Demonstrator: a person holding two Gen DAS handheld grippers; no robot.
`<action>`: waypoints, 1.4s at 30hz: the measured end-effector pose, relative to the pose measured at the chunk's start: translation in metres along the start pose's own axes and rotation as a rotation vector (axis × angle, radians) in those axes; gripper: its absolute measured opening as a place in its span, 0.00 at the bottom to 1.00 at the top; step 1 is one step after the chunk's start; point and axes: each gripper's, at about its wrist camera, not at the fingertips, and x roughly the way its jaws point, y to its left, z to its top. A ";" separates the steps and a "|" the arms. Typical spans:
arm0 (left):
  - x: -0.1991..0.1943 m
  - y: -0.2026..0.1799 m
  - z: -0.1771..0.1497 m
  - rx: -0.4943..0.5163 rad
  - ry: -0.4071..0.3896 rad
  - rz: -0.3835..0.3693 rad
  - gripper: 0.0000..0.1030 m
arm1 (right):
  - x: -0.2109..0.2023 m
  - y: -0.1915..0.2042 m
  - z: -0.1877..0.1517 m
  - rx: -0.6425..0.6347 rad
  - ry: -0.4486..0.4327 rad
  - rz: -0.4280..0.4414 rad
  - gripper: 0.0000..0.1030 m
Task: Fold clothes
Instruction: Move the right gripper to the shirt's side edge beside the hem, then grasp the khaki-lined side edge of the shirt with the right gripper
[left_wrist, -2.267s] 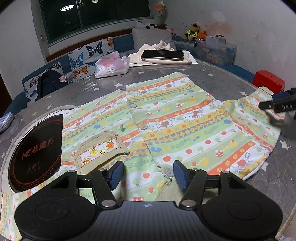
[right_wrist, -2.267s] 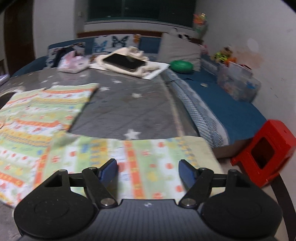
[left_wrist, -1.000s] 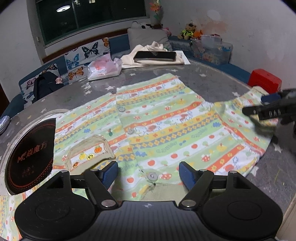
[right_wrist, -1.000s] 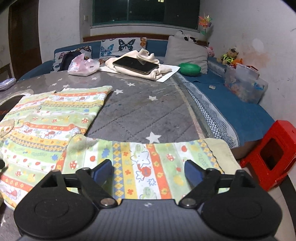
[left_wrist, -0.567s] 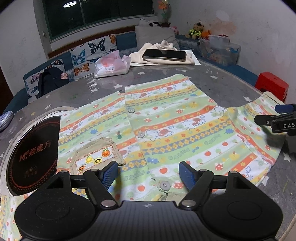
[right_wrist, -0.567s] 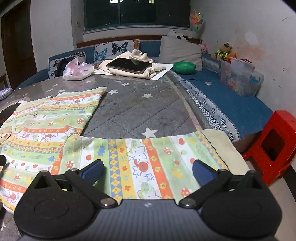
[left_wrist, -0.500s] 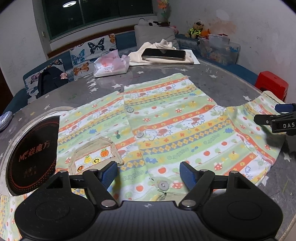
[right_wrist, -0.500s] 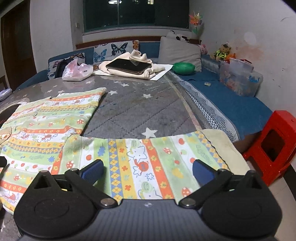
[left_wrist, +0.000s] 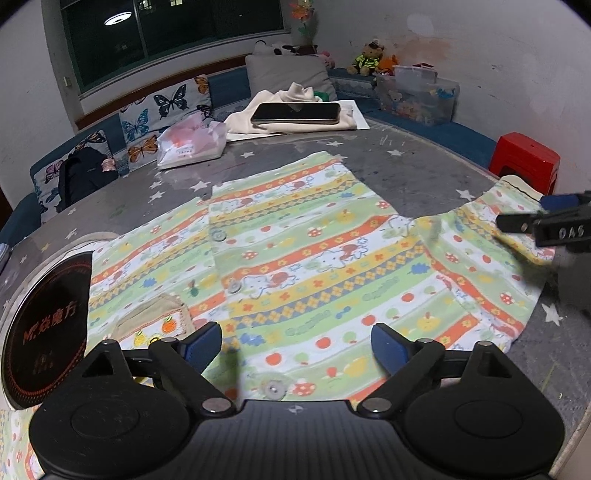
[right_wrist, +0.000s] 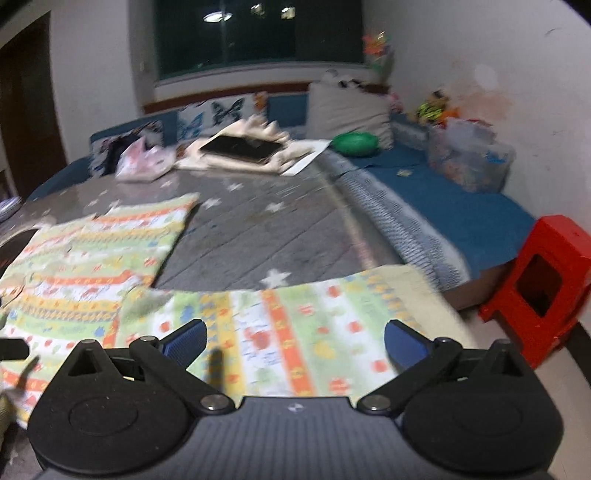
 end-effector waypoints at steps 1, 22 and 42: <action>0.001 -0.001 0.001 0.001 0.001 -0.001 0.89 | -0.002 -0.004 0.001 0.005 -0.008 -0.021 1.00; 0.006 -0.009 0.003 0.008 0.017 -0.002 0.97 | -0.001 -0.072 -0.007 0.230 0.039 -0.081 0.83; 0.009 -0.015 0.004 0.018 0.033 0.002 1.00 | 0.009 -0.105 -0.011 0.403 0.075 -0.008 0.44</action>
